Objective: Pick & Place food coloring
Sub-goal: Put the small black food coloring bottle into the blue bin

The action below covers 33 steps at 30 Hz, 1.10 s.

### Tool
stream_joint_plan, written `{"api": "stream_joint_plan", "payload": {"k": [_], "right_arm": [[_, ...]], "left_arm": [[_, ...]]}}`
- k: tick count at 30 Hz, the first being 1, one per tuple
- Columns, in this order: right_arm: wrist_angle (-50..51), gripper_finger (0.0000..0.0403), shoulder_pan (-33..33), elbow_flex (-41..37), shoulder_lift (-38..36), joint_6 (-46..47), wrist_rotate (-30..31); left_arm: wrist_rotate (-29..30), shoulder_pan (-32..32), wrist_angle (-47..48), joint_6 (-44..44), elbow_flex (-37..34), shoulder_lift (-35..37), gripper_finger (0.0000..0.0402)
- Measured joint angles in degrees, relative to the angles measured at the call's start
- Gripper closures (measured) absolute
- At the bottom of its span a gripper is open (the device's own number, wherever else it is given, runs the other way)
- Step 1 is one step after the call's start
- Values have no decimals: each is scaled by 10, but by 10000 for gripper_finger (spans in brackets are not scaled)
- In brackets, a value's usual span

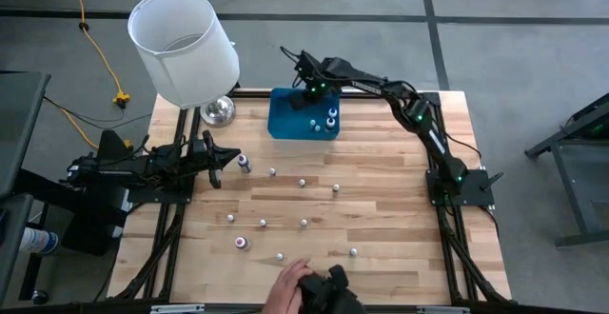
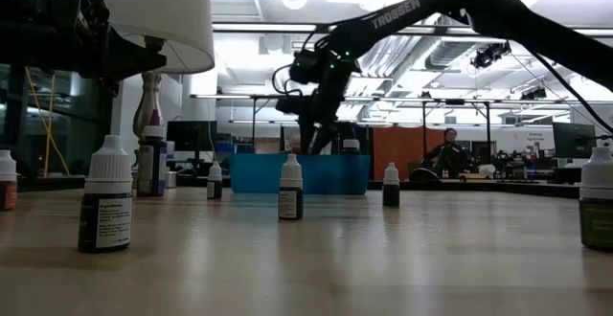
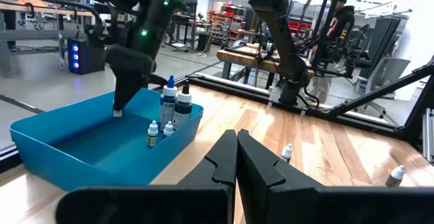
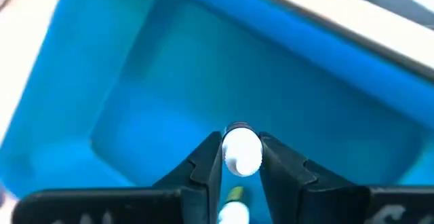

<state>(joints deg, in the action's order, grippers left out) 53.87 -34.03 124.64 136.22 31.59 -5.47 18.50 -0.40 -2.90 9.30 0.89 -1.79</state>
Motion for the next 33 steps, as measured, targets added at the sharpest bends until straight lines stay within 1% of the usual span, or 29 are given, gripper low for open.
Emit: {"api": "stream_joint_plan", "payload": {"k": [3, 12, 17, 23, 33], "right_arm": [[5, 325, -10, 0, 0, -8, 20], [42, 325, -30, -1, 3, -32, 30], [47, 325, -38, -26, 4, -36, 29], [47, 325, -40, -54, 4, -39, 12], [57, 325, -42, -65, 4, -61, 10]], "left_arm": [[0, 0, 0, 0, 0, 0, 401], [0, 0, 0, 0, 0, 0, 401], [0, 0, 0, 0, 0, 0, 401], [0, 0, 0, 0, 0, 0, 401], [0, 0, 0, 0, 0, 0, 401]]}}
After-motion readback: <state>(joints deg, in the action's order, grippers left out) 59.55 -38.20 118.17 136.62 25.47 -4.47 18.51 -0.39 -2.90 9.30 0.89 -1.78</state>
